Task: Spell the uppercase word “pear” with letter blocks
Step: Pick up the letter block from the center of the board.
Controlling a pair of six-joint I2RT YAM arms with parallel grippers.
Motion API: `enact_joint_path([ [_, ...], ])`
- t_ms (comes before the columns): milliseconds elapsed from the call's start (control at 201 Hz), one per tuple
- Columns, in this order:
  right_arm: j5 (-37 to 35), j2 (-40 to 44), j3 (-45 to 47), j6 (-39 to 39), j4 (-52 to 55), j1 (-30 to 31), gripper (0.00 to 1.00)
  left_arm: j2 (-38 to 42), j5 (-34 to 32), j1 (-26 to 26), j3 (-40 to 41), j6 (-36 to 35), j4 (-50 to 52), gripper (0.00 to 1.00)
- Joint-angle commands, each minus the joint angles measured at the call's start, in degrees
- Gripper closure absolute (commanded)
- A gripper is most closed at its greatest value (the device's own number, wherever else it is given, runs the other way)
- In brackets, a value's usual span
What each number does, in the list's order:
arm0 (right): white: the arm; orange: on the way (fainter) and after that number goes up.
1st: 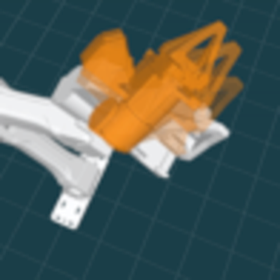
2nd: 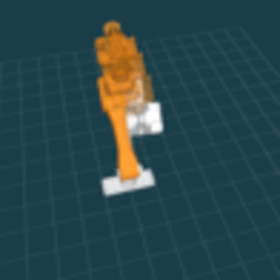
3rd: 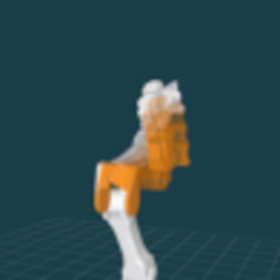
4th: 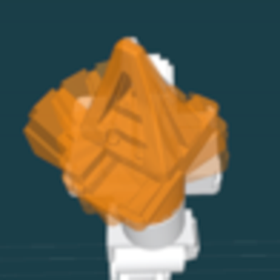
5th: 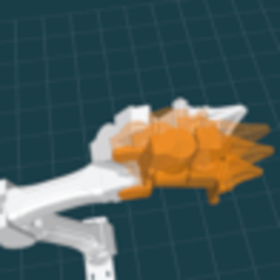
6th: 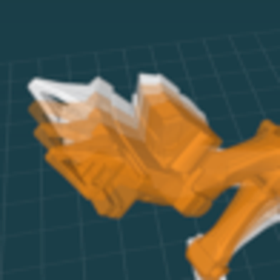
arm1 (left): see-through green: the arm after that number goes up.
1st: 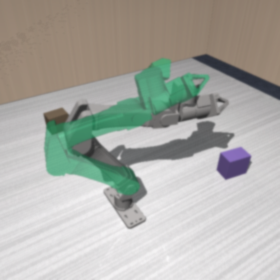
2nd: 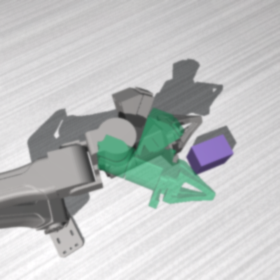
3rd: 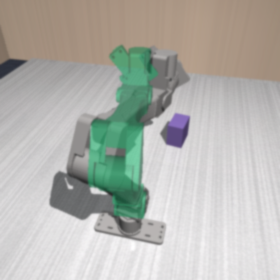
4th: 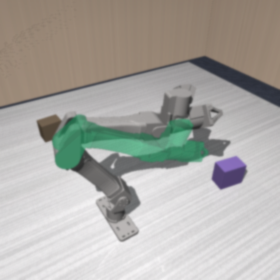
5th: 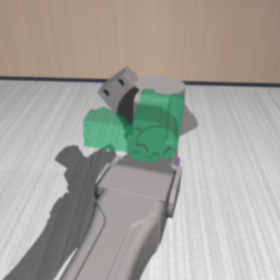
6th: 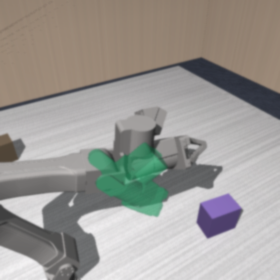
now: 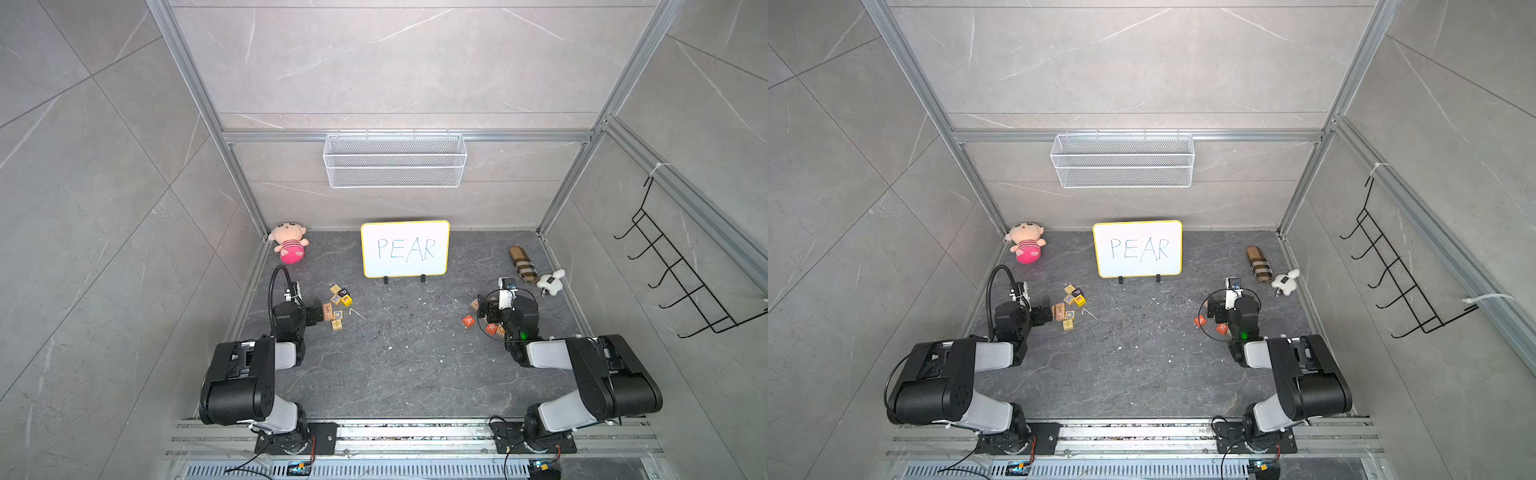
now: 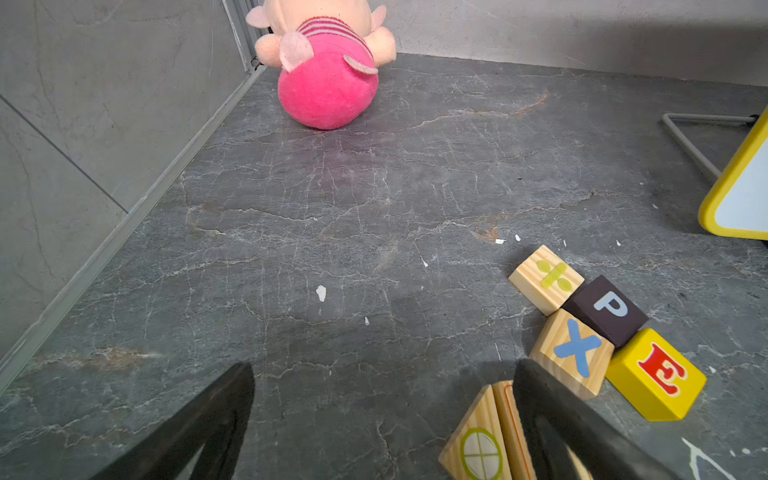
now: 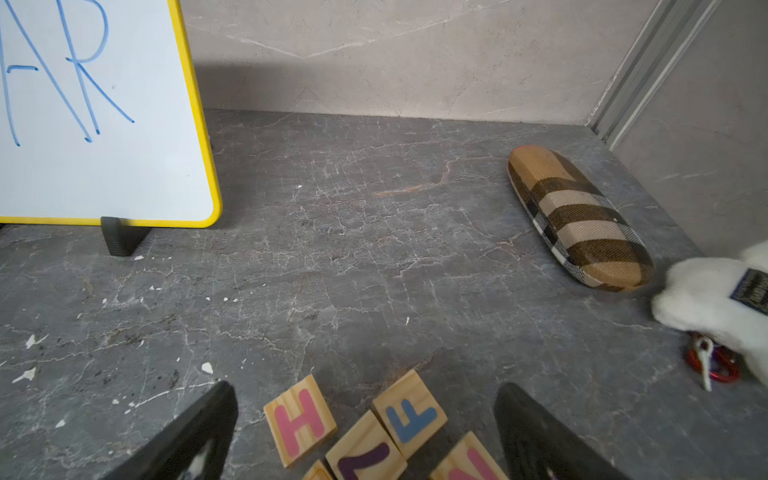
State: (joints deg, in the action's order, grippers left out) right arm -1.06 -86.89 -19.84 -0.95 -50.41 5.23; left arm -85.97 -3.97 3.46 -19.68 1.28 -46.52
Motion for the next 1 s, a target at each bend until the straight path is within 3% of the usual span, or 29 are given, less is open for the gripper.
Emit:
enact_joint_path([
  [0, -0.07, -0.57, -1.35, -0.02, 0.14, 0.21, 0.01, -0.27, 0.36, -0.08, -1.32, -0.3, -1.73, 0.0],
  [732, -0.2, -0.43, -1.22, 0.02, -0.45, 0.13, 0.01, 0.01, -0.51, -0.32, -0.98, -0.46, -2.7, 0.0],
  [817, -3.72, 6.92, -1.95, -0.38, 6.71, 1.51, 0.01, 7.41, -7.55, -4.8, -3.55, -2.96, 7.53, 0.0],
  [896, -9.38, 19.74, -2.41, 3.68, 15.88, 2.67, 0.01, 18.39, -22.21, -14.44, -7.0, -5.0, 16.39, 0.0],
  [956, -11.2, 27.96, -5.48, 13.02, 24.37, 2.68, 0.01, 27.12, -21.58, -19.28, -13.5, -2.34, 27.67, 0.0],
  [991, -8.53, 31.23, -9.61, 17.61, 32.06, 2.66, 0.01, 30.24, -18.98, -20.76, -18.27, -0.59, 33.32, 0.0],
])
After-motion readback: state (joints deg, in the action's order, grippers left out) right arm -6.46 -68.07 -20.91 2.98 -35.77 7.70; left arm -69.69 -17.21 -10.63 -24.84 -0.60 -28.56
